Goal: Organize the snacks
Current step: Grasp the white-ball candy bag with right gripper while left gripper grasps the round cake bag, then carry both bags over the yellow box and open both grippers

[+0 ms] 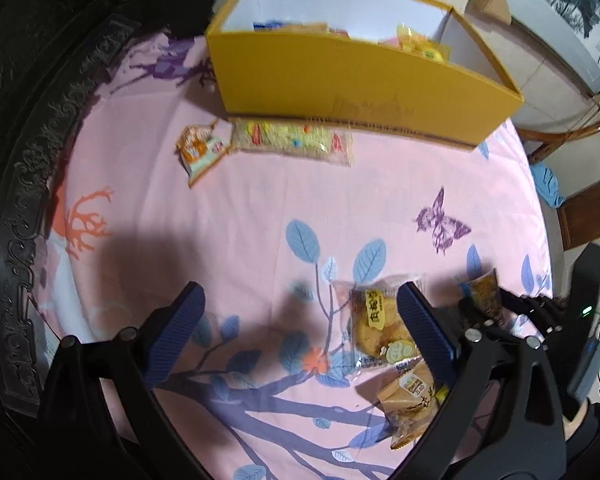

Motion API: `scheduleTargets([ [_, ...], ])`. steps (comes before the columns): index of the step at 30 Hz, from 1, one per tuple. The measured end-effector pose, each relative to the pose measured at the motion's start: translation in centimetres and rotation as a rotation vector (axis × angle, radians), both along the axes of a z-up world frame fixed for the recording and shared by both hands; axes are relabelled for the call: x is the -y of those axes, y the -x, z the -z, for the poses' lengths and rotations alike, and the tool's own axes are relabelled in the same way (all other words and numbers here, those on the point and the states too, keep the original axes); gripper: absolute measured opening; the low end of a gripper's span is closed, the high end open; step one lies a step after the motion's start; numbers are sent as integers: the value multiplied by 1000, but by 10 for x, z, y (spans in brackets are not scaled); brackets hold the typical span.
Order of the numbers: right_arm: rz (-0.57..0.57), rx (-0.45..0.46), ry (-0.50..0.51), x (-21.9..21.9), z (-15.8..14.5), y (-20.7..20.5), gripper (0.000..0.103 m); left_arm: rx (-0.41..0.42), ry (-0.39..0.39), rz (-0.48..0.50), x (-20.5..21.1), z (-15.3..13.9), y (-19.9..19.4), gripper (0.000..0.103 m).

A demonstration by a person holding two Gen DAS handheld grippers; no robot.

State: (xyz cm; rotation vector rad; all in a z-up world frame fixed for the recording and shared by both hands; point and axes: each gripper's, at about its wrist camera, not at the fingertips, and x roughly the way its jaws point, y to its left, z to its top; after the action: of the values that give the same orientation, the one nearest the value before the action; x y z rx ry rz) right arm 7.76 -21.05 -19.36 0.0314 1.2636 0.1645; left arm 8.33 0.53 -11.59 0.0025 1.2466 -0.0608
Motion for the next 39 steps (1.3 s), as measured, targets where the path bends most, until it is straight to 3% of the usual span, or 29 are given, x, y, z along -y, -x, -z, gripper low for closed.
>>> scheduleTargets([
  [8,90,12,-66,31,-22,20,48,-103,-54,166,54,41,20,98],
  [13,88,21,-73,31,-28,29,48,-129,-108,197,83,77,16,98],
  [17,78,20,-69,31,-30,36,48,-153,-93,194,88,95,16,88],
  [21,85,18,-77,30,-30,38,48,-121,-57,171,83,94,18,76],
  [22,85,18,-79,29,-30,38,48,-103,-53,174,83,91,19,70],
  [23,83,22,-81,28,-31,38,48,-90,-48,175,81,89,20,56],
  [26,73,34,-82,24,-35,38,48,-112,21,147,67,84,21,55],
  [31,62,50,-78,19,-40,35,48,-102,63,117,49,71,25,55],
  [39,0,62,-90,-4,-50,13,48,-38,84,94,28,35,22,55],
])
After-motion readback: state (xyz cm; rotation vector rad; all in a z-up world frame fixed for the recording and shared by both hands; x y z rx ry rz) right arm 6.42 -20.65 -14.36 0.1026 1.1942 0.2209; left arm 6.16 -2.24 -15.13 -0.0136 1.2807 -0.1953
